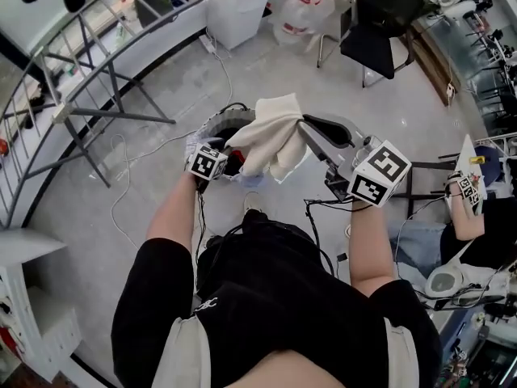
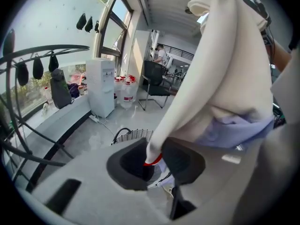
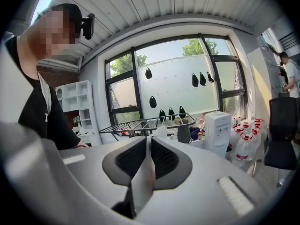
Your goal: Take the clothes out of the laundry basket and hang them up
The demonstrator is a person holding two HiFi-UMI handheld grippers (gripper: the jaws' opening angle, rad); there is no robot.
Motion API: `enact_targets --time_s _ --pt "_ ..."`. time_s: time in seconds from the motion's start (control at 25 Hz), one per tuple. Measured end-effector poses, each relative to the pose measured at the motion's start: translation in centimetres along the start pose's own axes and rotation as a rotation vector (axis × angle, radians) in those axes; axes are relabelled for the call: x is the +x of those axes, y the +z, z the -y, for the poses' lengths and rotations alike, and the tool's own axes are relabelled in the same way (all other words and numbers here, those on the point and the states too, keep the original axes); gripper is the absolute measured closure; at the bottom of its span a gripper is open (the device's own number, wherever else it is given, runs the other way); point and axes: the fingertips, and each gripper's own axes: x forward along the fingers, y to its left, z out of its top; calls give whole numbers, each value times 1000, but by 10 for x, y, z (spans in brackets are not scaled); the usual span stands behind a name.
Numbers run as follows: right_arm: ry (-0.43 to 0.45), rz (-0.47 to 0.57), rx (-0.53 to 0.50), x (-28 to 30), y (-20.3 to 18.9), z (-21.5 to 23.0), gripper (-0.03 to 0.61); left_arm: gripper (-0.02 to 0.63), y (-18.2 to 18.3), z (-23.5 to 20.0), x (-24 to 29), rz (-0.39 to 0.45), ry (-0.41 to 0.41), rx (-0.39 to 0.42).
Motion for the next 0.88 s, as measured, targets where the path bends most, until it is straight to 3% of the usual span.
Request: enact_targets --time_s 0.04,0.08,0.28,0.6,0.72,0.88 --pt "-8 4 1 -3 2 2 532 564 1 -1 -1 2 0 -4" --pt "-18 7 4 -6 2 5 532 606 2 -2 -3 9 0 -21" --pt "-57 21 38 -16 -3 22 532 606 8 -18 -32 67 18 -103" --pt "-115 32 59 -10 -7 41 532 606 30 -67 -155 198 155 -89" --pt "-124 2 36 2 -16 53 532 606 43 -77 -206 246 237 -53" --pt "-128 -37 0 22 -20 64 532 606 57 -81 -271 250 369 73"
